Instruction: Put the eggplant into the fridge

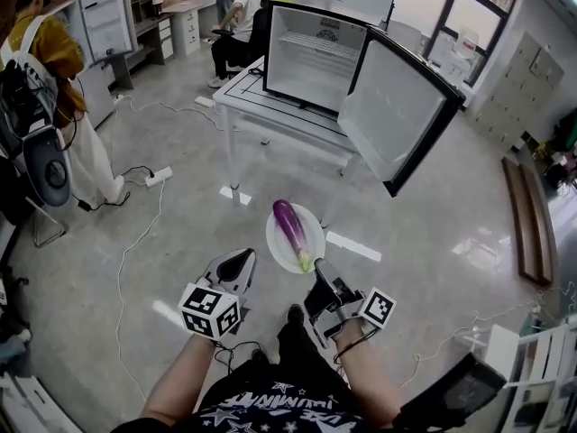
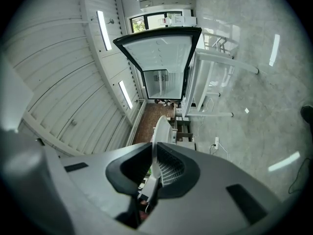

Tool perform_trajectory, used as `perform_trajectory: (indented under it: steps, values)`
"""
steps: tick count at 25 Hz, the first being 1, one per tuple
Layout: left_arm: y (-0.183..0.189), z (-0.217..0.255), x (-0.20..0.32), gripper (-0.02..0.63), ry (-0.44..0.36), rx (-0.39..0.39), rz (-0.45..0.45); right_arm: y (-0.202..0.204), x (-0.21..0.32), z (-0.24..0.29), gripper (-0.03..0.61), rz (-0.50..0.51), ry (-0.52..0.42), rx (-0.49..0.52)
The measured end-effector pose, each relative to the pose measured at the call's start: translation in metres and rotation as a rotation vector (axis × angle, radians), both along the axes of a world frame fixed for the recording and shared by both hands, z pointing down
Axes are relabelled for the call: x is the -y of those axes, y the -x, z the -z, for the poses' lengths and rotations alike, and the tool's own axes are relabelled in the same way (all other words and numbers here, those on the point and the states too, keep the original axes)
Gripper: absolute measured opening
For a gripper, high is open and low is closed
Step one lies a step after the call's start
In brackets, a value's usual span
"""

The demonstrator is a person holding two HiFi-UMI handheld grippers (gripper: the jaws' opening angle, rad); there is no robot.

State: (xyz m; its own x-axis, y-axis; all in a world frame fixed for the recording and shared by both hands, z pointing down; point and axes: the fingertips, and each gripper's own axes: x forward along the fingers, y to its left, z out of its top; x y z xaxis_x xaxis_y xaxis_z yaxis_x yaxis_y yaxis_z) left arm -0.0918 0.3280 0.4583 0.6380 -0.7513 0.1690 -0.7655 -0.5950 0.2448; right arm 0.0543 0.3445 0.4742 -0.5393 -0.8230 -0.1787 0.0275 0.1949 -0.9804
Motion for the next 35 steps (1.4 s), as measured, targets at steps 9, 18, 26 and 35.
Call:
perform_trajectory:
  steps: [9,18,26,35]
  values:
    - [0.007,-0.005,0.026,0.009,0.007,0.013,0.037,0.001,0.037,-0.008,0.025,0.025,0.002,0.013]
    - [-0.004,-0.005,0.088,0.009,0.008,0.031,0.06,-0.012,0.104,-0.008,0.025,0.038,0.001,0.039]
    - [-0.025,-0.002,0.157,0.009,-0.002,0.053,0.049,-0.033,0.173,-0.015,0.025,0.028,0.016,0.067]
    - [-0.036,-0.005,0.216,0.009,0.013,0.073,0.06,-0.046,0.235,-0.019,0.025,0.035,0.029,0.08]
